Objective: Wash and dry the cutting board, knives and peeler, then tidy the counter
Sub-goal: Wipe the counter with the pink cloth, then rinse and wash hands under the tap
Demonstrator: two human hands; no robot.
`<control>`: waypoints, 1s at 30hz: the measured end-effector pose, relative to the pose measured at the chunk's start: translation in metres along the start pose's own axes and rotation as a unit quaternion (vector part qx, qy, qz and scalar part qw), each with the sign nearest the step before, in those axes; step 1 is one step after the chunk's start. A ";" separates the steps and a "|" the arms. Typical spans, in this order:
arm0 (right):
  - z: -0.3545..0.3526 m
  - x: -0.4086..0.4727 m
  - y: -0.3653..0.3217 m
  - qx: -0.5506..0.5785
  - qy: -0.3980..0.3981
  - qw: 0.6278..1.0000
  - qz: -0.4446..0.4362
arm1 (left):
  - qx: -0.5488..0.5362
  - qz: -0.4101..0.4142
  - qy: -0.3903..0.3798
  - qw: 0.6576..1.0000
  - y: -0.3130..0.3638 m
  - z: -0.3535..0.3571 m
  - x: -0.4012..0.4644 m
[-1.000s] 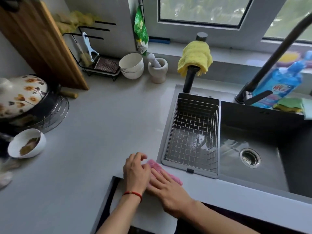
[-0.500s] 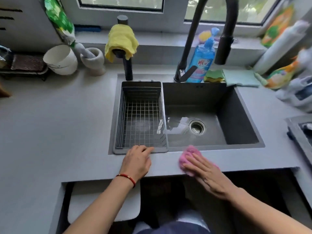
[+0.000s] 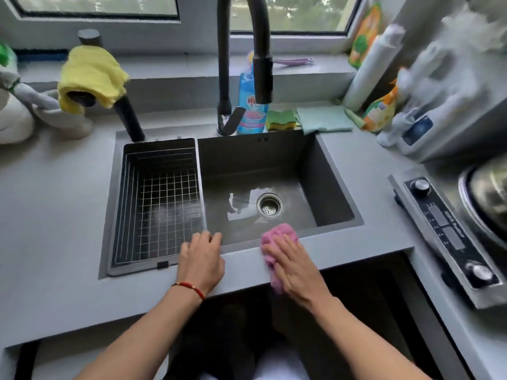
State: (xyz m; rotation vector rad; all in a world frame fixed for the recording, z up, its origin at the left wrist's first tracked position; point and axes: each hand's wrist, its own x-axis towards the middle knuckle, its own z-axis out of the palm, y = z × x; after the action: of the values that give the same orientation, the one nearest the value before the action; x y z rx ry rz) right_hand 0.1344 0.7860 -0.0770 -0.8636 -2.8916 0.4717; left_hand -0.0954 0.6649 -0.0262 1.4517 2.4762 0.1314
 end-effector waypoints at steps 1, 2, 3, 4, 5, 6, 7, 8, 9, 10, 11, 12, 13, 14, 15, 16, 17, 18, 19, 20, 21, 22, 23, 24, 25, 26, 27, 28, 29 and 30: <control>-0.009 -0.004 0.026 0.003 0.018 0.997 0.069 | -0.005 0.014 -0.002 1.000 0.009 -0.001 0.001; -0.023 -0.016 0.061 0.001 0.020 0.989 0.146 | -0.009 0.031 -0.004 0.999 0.028 0.001 0.007; -0.034 -0.023 0.083 0.002 0.011 0.979 0.204 | -0.019 0.039 -0.008 0.999 0.033 0.000 0.009; -0.044 -0.028 0.104 0.007 0.013 0.969 0.246 | -0.028 0.049 -0.013 0.998 0.042 0.001 0.013; -0.051 -0.029 0.117 0.012 0.017 0.958 0.285 | -0.040 0.054 -0.021 0.998 0.049 0.001 0.016; -0.052 -0.025 0.119 0.018 0.037 0.944 0.329 | -0.048 0.061 -0.029 0.997 0.056 0.002 0.019; -0.050 -0.018 0.110 0.008 0.057 0.929 0.367 | -0.057 0.062 -0.038 0.996 0.063 0.001 0.024; -0.042 -0.011 0.095 -0.003 0.073 0.926 0.371 | -0.064 0.060 -0.044 0.995 0.070 0.001 0.028; -0.032 -0.008 0.079 -0.008 0.075 0.939 0.335 | -0.074 0.064 -0.051 0.994 0.083 0.002 0.036; -0.020 -0.005 0.059 -0.004 0.060 0.964 0.257 | -0.090 0.066 -0.058 0.992 0.089 0.001 0.040; -0.009 -0.011 0.045 0.005 0.020 0.986 0.163 | -0.106 0.075 -0.070 0.989 0.097 0.000 0.041; -0.012 -0.016 0.055 0.004 0.002 0.997 0.078 | -0.119 0.098 -0.073 0.985 0.113 0.002 0.050; -0.019 -0.019 0.068 0.009 -0.001 1.000 0.021 | -0.135 0.111 -0.080 0.981 0.119 0.003 0.051; -0.026 -0.020 0.089 0.022 0.026 0.999 -0.003 | -0.149 0.120 -0.083 0.978 0.122 0.002 0.052; -0.035 -0.022 0.113 0.050 0.060 0.997 0.026 | -0.156 0.130 -0.084 0.976 0.128 0.002 0.056; -0.043 -0.026 0.134 0.069 0.086 0.989 0.098 | -0.159 0.135 -0.086 0.974 0.129 0.001 0.060; -0.051 -0.030 0.153 0.061 0.099 0.974 0.196 | -0.164 0.130 -0.085 0.974 0.129 -0.002 0.061; -0.055 -0.030 0.171 0.029 0.118 0.951 0.284 | -0.169 0.124 -0.084 0.974 0.130 -0.005 0.065; -0.057 -0.028 0.183 -0.001 0.132 0.932 0.338 | -0.172 0.116 -0.085 0.974 0.132 -0.007 0.068; -0.058 -0.019 0.189 -0.014 0.144 0.917 0.372 | -0.176 0.110 -0.082 0.975 0.136 -0.010 0.074; -0.056 -0.012 0.185 -0.009 0.144 0.906 0.397 | -0.187 0.102 -0.083 0.974 0.139 -0.013 0.076; -0.053 -0.003 0.177 0.014 0.137 0.909 0.394 | -0.207 0.088 -0.089 0.970 0.144 -0.014 0.079; -0.050 0.006 0.166 0.042 0.124 0.924 0.360 | -0.232 0.069 -0.101 0.965 0.150 -0.018 0.084; -0.047 0.013 0.153 0.073 0.113 0.940 0.314 | -0.261 0.047 -0.119 0.957 0.155 -0.019 0.089; -0.044 0.019 0.137 0.132 0.102 0.948 0.270 | -0.294 0.023 -0.139 0.945 0.159 -0.019 0.093; -0.046 0.025 0.123 0.214 0.100 0.941 0.241 | -0.328 -0.006 -0.154 0.932 0.163 -0.019 0.100; -0.051 0.031 0.110 0.314 0.110 0.912 0.240 | -0.367 -0.044 -0.163 0.915 0.167 -0.018 0.106; -0.060 0.038 0.100 0.419 0.108 0.864 0.257 | -0.409 -0.089 -0.162 0.894 0.171 -0.017 0.112; -0.069 0.046 0.092 0.521 0.093 0.803 0.273 | -0.455 -0.136 -0.160 0.866 0.173 -0.018 0.117; -0.077 0.055 0.087 0.613 0.068 0.735 0.281 | -0.505 -0.175 -0.165 0.829 0.173 -0.020 0.121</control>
State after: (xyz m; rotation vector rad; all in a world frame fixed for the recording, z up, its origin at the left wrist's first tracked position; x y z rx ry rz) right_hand 0.1463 0.9055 -0.0314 -1.2593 -1.4296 1.8922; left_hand -0.0110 0.8568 0.0075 0.4939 1.8057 0.8726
